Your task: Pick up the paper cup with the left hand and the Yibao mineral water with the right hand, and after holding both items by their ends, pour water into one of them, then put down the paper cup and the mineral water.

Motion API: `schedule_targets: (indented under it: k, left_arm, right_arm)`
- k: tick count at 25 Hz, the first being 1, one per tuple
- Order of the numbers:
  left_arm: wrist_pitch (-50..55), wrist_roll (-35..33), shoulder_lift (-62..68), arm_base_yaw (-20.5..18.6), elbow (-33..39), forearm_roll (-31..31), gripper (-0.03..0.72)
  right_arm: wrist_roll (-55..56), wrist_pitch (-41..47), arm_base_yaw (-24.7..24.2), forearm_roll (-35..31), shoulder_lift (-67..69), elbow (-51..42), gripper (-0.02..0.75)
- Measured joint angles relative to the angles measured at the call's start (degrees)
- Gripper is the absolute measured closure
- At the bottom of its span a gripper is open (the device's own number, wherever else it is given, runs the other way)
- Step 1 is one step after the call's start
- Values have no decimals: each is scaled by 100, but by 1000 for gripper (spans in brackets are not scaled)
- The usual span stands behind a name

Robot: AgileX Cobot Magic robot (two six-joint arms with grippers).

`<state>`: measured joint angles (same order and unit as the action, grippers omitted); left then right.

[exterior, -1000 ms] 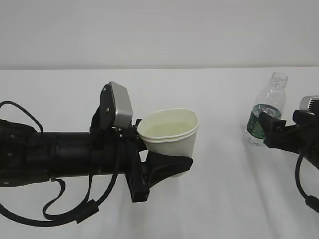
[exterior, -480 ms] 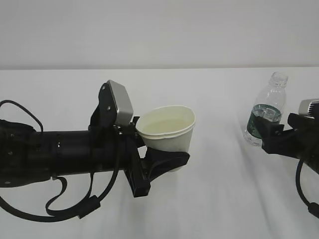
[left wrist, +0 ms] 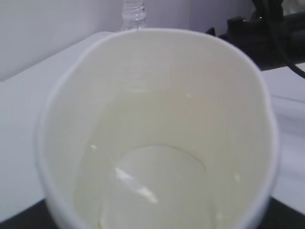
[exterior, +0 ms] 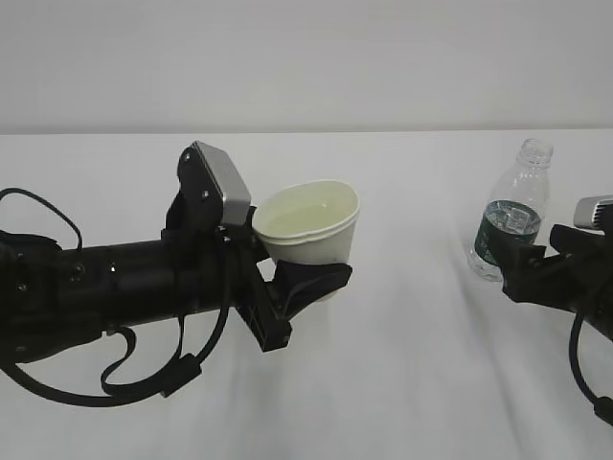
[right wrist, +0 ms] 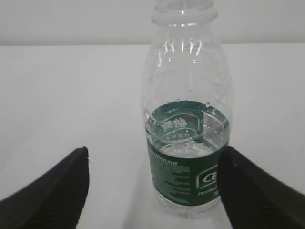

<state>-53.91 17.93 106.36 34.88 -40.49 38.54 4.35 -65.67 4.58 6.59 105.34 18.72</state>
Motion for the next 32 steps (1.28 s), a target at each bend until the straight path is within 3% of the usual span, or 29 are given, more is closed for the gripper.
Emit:
schedule_targets:
  k: [7,32]
  left_arm:
    - [201,-178,0,-58,10,-388,271]
    - [251,-276,0,-1241,10,-640,271]
  right_arm:
    - [11,0,0,48,-14,0,112]
    - [45,0,0,208,-14,-10,128]
